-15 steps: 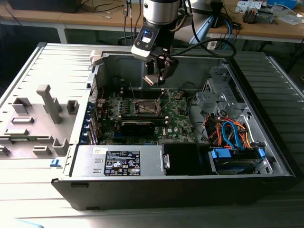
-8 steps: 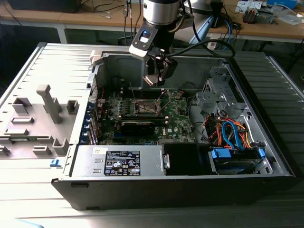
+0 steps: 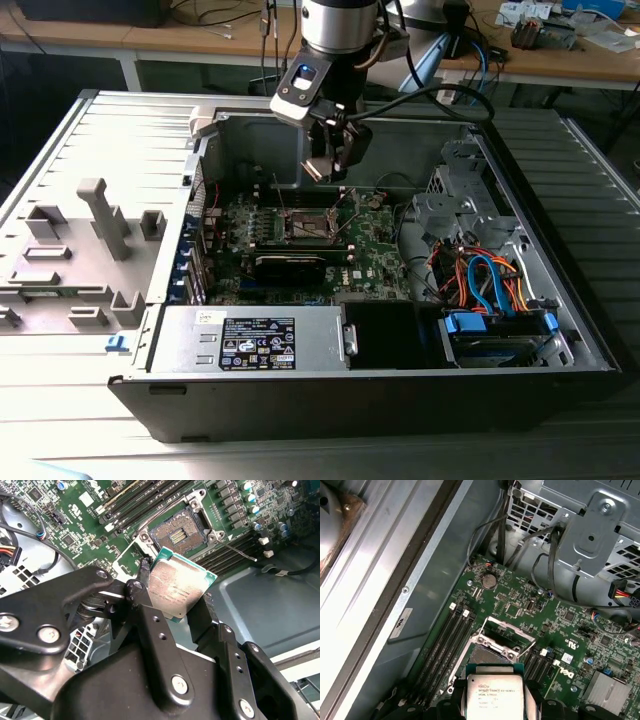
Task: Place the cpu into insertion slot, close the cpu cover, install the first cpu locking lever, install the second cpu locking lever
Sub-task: 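Place the cpu into insertion slot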
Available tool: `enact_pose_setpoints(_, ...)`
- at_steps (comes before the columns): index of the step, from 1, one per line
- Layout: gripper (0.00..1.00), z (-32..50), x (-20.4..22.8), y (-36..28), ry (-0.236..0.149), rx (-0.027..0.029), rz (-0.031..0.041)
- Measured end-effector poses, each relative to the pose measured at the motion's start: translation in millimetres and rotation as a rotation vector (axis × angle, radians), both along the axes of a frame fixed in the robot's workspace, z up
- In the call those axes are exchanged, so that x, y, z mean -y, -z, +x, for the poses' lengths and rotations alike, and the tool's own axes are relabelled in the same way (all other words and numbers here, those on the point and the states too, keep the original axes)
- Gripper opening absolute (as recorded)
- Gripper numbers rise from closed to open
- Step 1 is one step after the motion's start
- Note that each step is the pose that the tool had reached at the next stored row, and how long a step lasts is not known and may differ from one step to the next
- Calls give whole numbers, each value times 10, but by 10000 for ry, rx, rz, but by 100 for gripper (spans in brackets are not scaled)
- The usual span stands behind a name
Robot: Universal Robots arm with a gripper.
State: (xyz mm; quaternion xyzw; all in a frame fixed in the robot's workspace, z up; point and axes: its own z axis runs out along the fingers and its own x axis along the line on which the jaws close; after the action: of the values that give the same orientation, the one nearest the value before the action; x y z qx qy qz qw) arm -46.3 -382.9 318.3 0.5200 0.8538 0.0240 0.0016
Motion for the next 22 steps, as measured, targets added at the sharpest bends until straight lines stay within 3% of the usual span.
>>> enact_pose_setpoints(22, 55, 0, 1, 15, 516, 0, 0)
